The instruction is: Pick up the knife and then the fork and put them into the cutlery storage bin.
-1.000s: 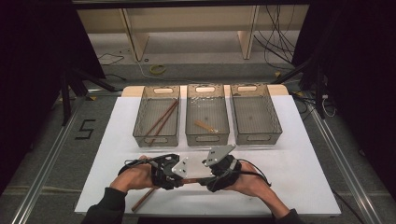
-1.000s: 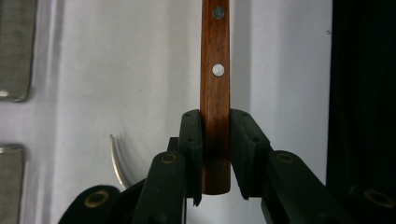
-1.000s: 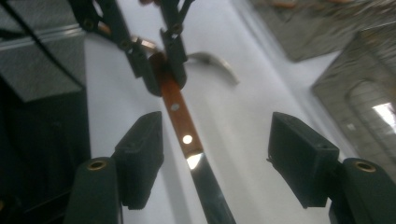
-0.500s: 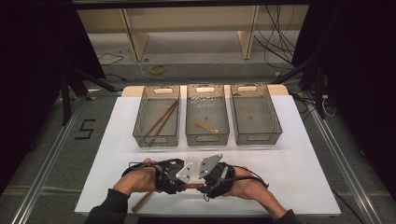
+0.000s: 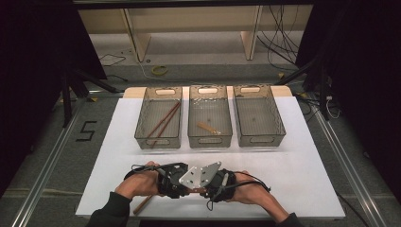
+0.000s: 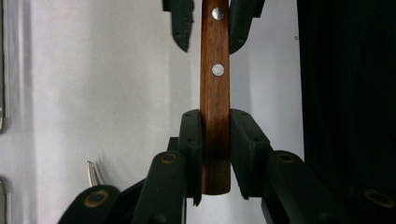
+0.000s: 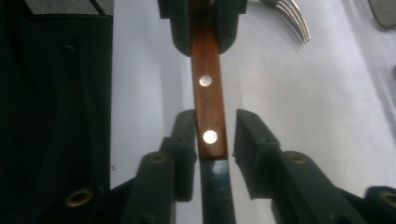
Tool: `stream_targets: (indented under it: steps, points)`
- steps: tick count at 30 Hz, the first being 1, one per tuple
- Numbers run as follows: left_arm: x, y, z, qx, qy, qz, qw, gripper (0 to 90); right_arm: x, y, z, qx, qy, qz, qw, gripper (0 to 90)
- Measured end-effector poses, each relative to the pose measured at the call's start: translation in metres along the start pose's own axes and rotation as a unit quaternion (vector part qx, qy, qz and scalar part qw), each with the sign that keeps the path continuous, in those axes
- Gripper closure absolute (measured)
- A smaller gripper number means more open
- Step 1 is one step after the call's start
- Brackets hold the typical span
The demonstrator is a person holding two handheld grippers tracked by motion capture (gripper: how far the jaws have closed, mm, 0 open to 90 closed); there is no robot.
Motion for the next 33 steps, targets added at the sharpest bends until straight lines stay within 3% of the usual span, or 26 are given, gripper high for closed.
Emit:
stream_targets:
  steps: [6, 14, 18, 19, 22, 24, 28, 32, 33]
  points:
    - [0.001, 0.000, -0.001, 0.005, 0.005, 0.002, 1.0000, 74.8, 0.001, 0.001, 0.002, -0.012, -0.013, 0.001, 0.9999, 77.3]
    - [0.002, 0.002, 0.002, -0.003, -0.002, -0.010, 0.9999, 72.6, 0.000, 0.002, 0.001, -0.020, -0.005, 0.001, 0.9998, 78.0]
    - [-0.002, 0.004, 0.006, -0.018, -0.021, -0.019, 0.9994, 62.3, -0.003, 0.003, -0.003, -0.006, 0.005, -0.001, 1.0000, 78.0]
    - [-0.003, 0.004, 0.008, -0.030, -0.031, -0.026, 0.9987, 57.5, -0.005, 0.004, -0.004, -0.003, 0.009, -0.003, 0.9999, 78.0]
    - [-0.007, 0.007, 0.014, -0.055, -0.060, -0.037, 0.9960, 46.2, -0.009, 0.007, -0.010, 0.008, 0.021, -0.004, 0.9997, 78.0]
    - [-0.010, 0.009, 0.017, -0.082, -0.071, -0.052, 0.9927, 40.0, -0.012, 0.009, -0.014, 0.015, 0.029, -0.009, 0.9994, 78.0]
    - [-0.016, 0.017, 0.019, -0.108, -0.092, -0.078, 0.9868, 32.3, -0.020, 0.016, -0.025, 0.039, 0.052, -0.013, 0.9978, 78.0]
    - [-0.021, 0.025, 0.023, -0.141, -0.123, -0.099, 0.9774, 29.0, -0.028, 0.022, -0.035, 0.058, 0.069, -0.021, 0.9957, 78.0]
    - [-0.022, 0.027, 0.024, -0.150, -0.132, -0.109, 0.9738, 28.3, -0.031, 0.023, -0.038, 0.063, 0.073, -0.022, 0.9951, 78.0]
Point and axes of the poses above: each handheld gripper's, and its own axes: x roughly forward along the jaws, y roughly out of its underside, z roughly to its left, the point moved 3 cm from there along x, roughly forward along the jaws, and after that the axes turned 5 degrees about -z, right-handed, at the moved point
